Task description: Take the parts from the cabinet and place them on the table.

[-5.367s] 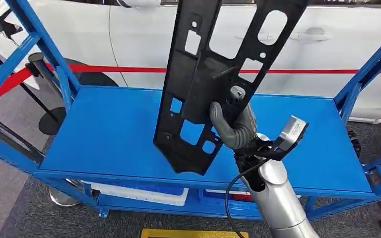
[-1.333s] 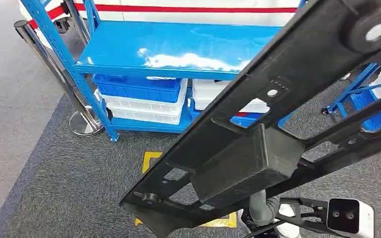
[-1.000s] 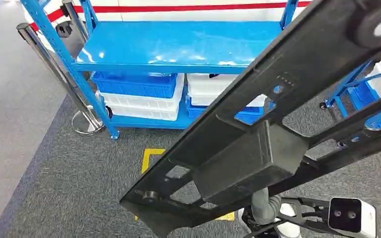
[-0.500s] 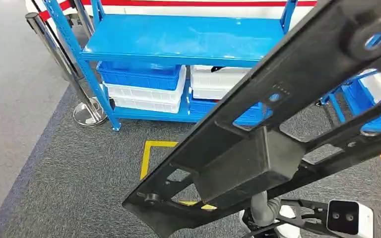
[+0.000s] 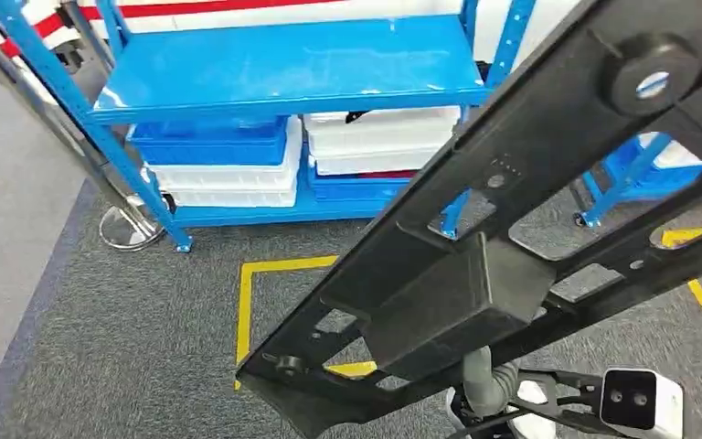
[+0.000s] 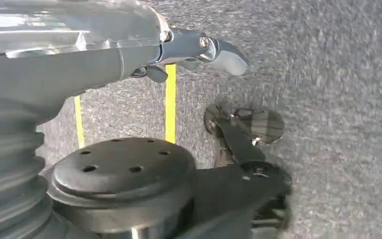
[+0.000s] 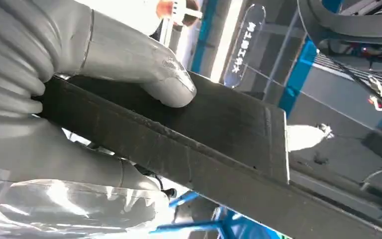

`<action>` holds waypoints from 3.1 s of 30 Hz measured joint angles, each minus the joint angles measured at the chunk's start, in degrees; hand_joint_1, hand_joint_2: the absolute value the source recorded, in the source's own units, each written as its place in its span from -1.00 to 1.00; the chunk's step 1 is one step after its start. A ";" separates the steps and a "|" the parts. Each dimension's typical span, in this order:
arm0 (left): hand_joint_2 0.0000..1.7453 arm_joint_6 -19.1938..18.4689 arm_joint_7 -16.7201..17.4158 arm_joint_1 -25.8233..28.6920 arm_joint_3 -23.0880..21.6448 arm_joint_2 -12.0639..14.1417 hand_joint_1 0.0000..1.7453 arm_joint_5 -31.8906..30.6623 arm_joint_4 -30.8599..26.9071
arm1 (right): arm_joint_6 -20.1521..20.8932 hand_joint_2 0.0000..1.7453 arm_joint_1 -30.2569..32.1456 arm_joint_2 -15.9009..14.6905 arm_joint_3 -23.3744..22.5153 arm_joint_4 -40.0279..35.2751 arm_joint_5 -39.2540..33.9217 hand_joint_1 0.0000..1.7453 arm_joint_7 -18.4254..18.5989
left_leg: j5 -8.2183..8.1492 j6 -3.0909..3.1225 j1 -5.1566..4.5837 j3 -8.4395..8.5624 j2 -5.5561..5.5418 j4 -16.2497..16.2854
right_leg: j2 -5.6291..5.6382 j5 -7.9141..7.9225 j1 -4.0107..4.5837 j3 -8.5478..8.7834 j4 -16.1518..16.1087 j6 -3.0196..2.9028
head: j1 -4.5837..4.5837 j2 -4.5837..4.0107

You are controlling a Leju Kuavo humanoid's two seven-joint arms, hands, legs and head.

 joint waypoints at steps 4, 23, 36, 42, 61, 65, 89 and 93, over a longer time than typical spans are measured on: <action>1.00 -0.07 -0.02 0.18 -0.04 0.08 -1.00 0.00 0.00 | 0.02 1.00 0.34 0.02 -0.22 0.13 0.57 1.00 0.00 | 3.42 0.16 0.06 -0.44 -0.15 0.10 | 2.46 0.15 0.01 0.07 0.10 0.03 | -0.02 0.00; 1.00 -0.24 -0.15 -0.20 -1.05 0.26 -1.00 -0.07 0.04 | 0.22 1.00 0.54 0.20 -1.75 0.04 2.06 1.00 0.02 | 8.77 2.31 -0.81 4.72 3.49 -13.23 | -4.21 -0.68 1.26 1.26 -0.59 1.38 | 0.50 0.00; 1.00 -0.57 -0.33 -0.37 -2.32 1.13 -1.00 -0.29 0.13 | -1.60 1.00 3.87 1.48 -2.73 -3.71 6.10 1.00 -0.15 | 6.74 0.27 0.32 2.46 -0.89 -6.14 | 3.26 0.41 0.38 0.68 -0.59 -0.30 | 0.42 0.00; 1.00 -0.83 -1.40 -0.53 -2.47 1.53 -1.00 -0.02 0.17 | 0.92 1.00 5.66 2.60 -4.31 -5.68 6.75 1.00 -0.20 | 8.35 1.83 0.45 5.23 -3.29 -13.16 | 6.54 1.53 0.40 -0.63 -0.43 2.03 | 0.50 -0.02; 1.00 -0.17 -0.64 -0.99 -3.91 1.77 -1.00 0.57 0.22 | 1.23 1.00 4.92 2.88 -4.26 -3.83 2.88 1.00 -0.09 | 2.55 0.77 -0.16 1.24 -0.15 -4.34 | -0.56 0.03 0.52 1.27 -1.55 -0.59 | 0.87 0.00; 1.00 0.50 0.22 -0.54 -4.11 1.73 -1.00 0.76 0.22 | 1.05 1.00 5.09 2.58 -4.00 -3.10 2.53 1.00 -0.09 | 0.72 0.31 0.16 -2.71 -0.33 4.30 | 1.99 0.23 0.51 0.82 -1.18 -0.63 | 0.87 0.00; 1.00 3.17 1.09 -0.56 -3.37 -1.97 -1.00 5.22 0.20 | 3.45 1.00 0.81 1.95 -0.72 3.24 1.75 1.00 3.78 | 7.17 1.00 -0.31 5.80 5.26 -13.22 | -1.72 -0.41 0.82 0.70 -0.86 0.47 | 1.14 0.00; 1.00 3.28 1.22 -0.53 -2.69 -1.86 -1.00 5.33 0.20 | 3.04 1.00 -0.40 2.38 0.46 4.41 0.88 1.00 4.50 | -0.10 0.35 0.17 -0.73 -0.17 0.79 | 0.23 -0.19 0.65 0.72 -1.07 -0.46 | 1.11 0.00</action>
